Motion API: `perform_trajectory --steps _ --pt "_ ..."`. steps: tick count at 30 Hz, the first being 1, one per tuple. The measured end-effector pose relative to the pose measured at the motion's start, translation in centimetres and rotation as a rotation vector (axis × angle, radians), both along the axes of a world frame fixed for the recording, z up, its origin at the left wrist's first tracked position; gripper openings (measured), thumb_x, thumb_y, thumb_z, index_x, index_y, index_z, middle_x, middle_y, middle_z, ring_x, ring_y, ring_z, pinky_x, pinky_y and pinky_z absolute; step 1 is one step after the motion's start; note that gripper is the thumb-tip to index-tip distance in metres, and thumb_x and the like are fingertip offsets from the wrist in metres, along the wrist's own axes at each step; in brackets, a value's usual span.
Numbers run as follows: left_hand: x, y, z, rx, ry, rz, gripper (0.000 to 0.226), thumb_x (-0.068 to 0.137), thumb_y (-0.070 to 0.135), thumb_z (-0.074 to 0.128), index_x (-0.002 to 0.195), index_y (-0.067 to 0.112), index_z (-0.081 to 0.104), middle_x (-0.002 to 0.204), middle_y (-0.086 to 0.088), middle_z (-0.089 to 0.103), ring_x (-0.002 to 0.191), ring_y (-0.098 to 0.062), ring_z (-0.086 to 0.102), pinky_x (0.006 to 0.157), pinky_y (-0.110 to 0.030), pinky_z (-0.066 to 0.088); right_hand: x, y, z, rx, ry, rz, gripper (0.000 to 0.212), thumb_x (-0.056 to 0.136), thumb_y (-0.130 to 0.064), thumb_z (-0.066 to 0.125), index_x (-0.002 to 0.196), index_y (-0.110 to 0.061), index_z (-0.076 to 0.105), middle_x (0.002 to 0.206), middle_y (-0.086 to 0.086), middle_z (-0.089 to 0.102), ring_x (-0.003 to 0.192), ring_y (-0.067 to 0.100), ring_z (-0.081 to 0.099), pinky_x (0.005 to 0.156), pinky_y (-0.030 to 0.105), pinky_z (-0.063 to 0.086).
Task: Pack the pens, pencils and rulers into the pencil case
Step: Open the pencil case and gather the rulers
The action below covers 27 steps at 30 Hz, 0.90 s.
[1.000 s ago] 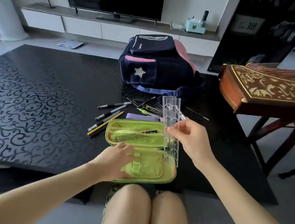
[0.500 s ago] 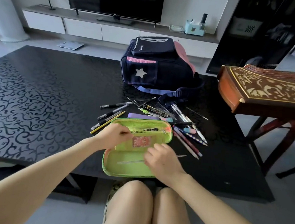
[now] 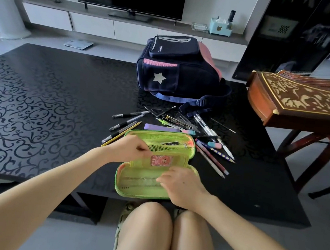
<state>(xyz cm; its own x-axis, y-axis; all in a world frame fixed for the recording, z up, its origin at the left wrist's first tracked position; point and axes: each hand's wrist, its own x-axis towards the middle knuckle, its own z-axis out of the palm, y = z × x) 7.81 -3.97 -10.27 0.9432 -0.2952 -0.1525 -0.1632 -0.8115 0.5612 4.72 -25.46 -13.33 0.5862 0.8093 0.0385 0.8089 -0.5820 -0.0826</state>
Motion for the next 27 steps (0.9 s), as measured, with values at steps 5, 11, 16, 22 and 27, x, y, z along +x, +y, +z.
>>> perform_trajectory --steps 5,11,16,22,27 --pt "0.0 0.5 0.3 -0.069 0.136 -0.023 0.021 0.086 0.036 0.062 0.074 0.023 0.073 0.051 0.021 0.056 0.051 0.0 0.043 0.054 -0.008 0.036 0.6 -1.9 0.6 0.059 0.087 0.027 0.045 0.063 0.005 0.047 0.096 -0.012 0.071 0.082 0.003 0.071 0.081 0.024 0.062 0.07 0.031 0.052" --pt "2.5 1.1 1.5 -0.317 0.329 0.179 0.027 0.085 0.037 0.059 0.08 0.012 0.069 0.077 0.0 0.069 0.069 -0.018 0.06 0.071 -0.028 0.052 5.8 -2.0 4.9 0.57 -0.001 -0.348 0.022 0.085 0.0 0.055 0.09 -0.01 0.073 0.082 0.0 0.073 0.072 0.005 0.054 0.064 0.013 0.042" --pt "8.0 1.2 1.0 -0.019 -0.174 0.34 0.018 0.088 0.014 0.053 0.076 0.016 0.067 0.072 0.008 0.062 0.073 -0.017 0.056 0.054 -0.017 0.04 14.7 -1.4 4.1 0.459 0.193 -0.74 0.017 0.088 -0.015 0.058 0.099 -0.008 0.07 0.099 0.005 0.071 0.092 0.019 0.063 0.079 0.028 0.044" --pt "16.3 0.9 -1.5 0.284 -0.297 0.346 0.02 0.084 0.011 0.056 0.1 0.015 0.067 0.108 -0.008 0.064 0.101 -0.03 0.057 0.083 -0.035 0.045 22.9 0.1 1.5 0.227 0.333 -0.934 0.029 0.083 -0.026 0.067 0.108 -0.012 0.068 0.106 0.005 0.069 0.097 0.025 0.064 0.073 0.029 0.047" --pt "21.0 0.7 -3.5 0.549 -0.232 0.31 0.029 0.083 0.013 0.056 0.109 0.023 0.063 0.117 -0.003 0.06 0.11 -0.028 0.05 0.089 -0.035 0.039 26.2 1.7 -0.5 0.171 0.353 -0.964 0.024 0.079 -0.029 0.072 0.097 -0.014 0.067 0.092 0.001 0.068 0.086 0.022 0.065 0.062 0.025 0.043"
